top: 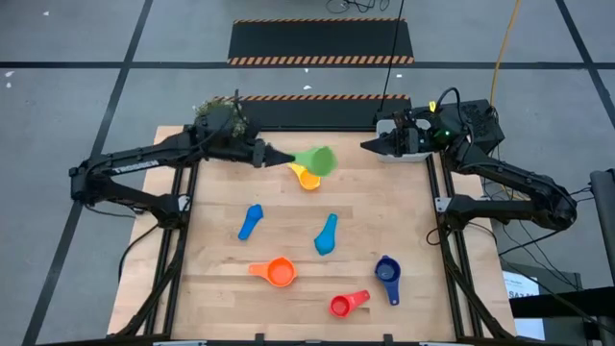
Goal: Nest measuring cups in basket
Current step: Stack the green measuring cup on the orange measuring cup
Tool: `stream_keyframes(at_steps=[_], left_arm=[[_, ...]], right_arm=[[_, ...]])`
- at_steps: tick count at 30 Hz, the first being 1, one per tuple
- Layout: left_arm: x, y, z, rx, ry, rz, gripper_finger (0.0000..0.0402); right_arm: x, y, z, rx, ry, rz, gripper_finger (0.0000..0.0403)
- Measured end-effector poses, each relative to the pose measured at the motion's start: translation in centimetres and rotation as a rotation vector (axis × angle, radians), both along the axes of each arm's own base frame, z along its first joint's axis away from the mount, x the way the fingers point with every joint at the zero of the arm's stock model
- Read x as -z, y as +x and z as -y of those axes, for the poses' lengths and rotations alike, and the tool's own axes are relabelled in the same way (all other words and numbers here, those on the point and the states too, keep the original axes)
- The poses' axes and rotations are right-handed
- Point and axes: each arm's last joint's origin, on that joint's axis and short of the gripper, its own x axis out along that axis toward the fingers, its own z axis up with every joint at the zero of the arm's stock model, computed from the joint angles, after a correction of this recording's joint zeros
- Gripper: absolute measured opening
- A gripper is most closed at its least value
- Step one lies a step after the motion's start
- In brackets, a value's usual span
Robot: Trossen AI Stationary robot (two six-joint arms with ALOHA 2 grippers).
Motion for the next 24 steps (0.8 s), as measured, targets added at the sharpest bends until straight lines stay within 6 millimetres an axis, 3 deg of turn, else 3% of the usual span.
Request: stream_keyframes(at_steps=[6, 13, 18, 24], left_arm=[[-0.8, -3.1, 1.3, 0.019, -0.008, -0.06, 0.0008], [-1.2, -6.1, 3.7, 0.068, -0.021, -0.127, 0.0012], [-1.5, -6.8, 5.5, 0.124, -0.053, -0.101, 0.0006], [0.2, -6.3, 7.9, 0.174, -0.144, -0.13, 0.0011]], right_arm=[[0.4, 0.0, 0.1, 0.008, -0.022, -0.028, 0.0178], [0.8, 0.1, 0.1, 0.015, -0.051, -0.06, 0.0182], [0.8, 0.1, 0.1, 0.025, -0.071, -0.057, 0.0182], [0.9, 0.1, 0.5, 0.142, -0.066, -0.067, 0.0182]])
